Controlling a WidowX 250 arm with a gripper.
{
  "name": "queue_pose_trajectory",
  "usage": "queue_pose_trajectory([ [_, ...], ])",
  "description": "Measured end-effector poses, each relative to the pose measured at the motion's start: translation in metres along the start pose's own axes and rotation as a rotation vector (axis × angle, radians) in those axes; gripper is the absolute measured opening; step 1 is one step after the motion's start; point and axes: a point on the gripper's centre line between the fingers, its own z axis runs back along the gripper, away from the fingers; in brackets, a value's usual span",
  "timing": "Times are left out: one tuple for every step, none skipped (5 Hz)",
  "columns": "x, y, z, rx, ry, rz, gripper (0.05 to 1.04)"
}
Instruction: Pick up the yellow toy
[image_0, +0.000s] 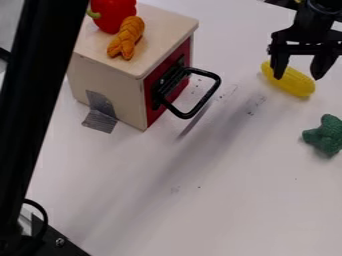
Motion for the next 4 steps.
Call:
queue_pose_trajectory([
  [0.005,0.0,0.001,-0.007,-0.017,0.101,1.0],
  [0.015,-0.008,-0.008,-0.007,-0.037,0.146,1.0],
  [0.024,-0.017,-0.014,0.006,-0.046,0.154,1.0],
  [0.029,-0.019,-0.027,0.032,-0.033,0.17,1.0],
])
